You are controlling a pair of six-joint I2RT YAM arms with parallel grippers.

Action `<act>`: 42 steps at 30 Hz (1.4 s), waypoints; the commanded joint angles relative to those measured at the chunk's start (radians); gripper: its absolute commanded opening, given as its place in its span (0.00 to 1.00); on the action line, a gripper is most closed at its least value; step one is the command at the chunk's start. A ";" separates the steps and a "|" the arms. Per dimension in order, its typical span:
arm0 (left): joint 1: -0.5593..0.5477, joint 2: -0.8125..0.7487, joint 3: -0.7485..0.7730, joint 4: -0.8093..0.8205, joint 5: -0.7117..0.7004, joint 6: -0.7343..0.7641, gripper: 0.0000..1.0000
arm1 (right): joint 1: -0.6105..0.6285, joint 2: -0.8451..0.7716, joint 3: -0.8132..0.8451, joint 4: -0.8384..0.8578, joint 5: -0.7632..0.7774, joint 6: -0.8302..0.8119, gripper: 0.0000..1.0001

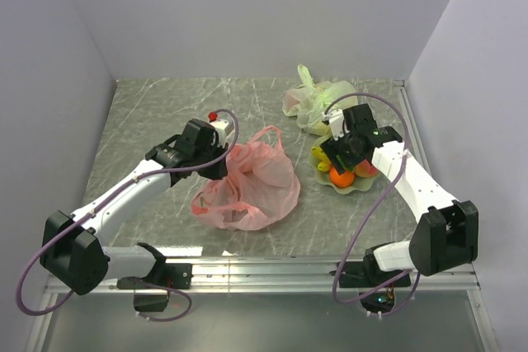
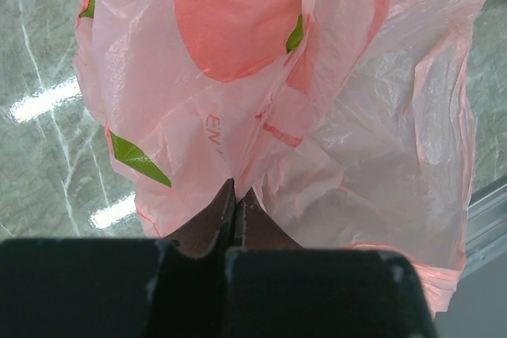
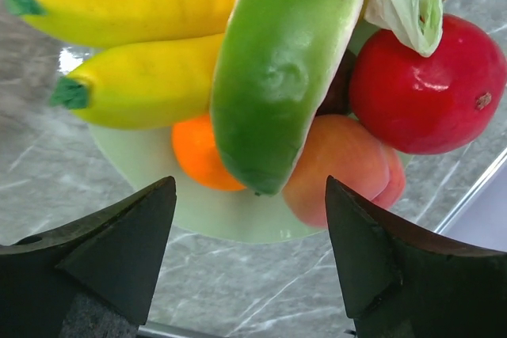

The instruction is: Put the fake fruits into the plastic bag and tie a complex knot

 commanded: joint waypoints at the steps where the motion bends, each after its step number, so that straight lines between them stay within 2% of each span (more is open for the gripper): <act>1: 0.008 -0.030 0.009 0.013 0.015 -0.017 0.00 | 0.002 -0.002 -0.011 0.123 0.051 -0.023 0.82; 14: 0.026 -0.018 0.006 0.016 0.033 -0.020 0.01 | 0.019 0.074 -0.005 0.166 0.058 -0.037 0.74; 19: 0.028 -0.015 0.006 0.016 0.033 -0.020 0.01 | 0.020 0.070 -0.020 0.166 0.064 -0.046 0.63; 22: 0.029 -0.015 0.004 0.017 0.036 -0.023 0.01 | 0.020 0.065 -0.024 0.157 0.058 -0.044 0.52; 23: 0.032 -0.013 0.006 0.017 0.039 -0.025 0.01 | 0.022 0.065 -0.022 0.154 0.052 -0.043 0.50; 24: 0.032 -0.012 0.009 0.016 0.039 -0.025 0.00 | 0.019 0.065 -0.014 0.146 0.049 -0.041 0.45; 26: 0.034 -0.008 0.012 0.013 0.039 -0.025 0.00 | 0.019 0.053 -0.008 0.132 0.038 -0.037 0.43; 29: 0.037 -0.007 0.015 0.013 0.042 -0.025 0.01 | 0.020 0.027 0.018 0.099 0.021 -0.025 0.35; 32: 0.041 -0.008 0.012 0.013 0.041 -0.028 0.01 | 0.019 -0.005 0.065 0.050 -0.011 -0.002 0.34; 38: 0.063 -0.008 0.018 0.007 0.068 -0.031 0.01 | 0.019 -0.060 0.188 -0.042 -0.074 0.041 0.25; 42: 0.092 -0.007 0.024 0.004 0.136 -0.037 0.00 | 0.020 -0.110 0.289 -0.105 -0.156 0.054 0.22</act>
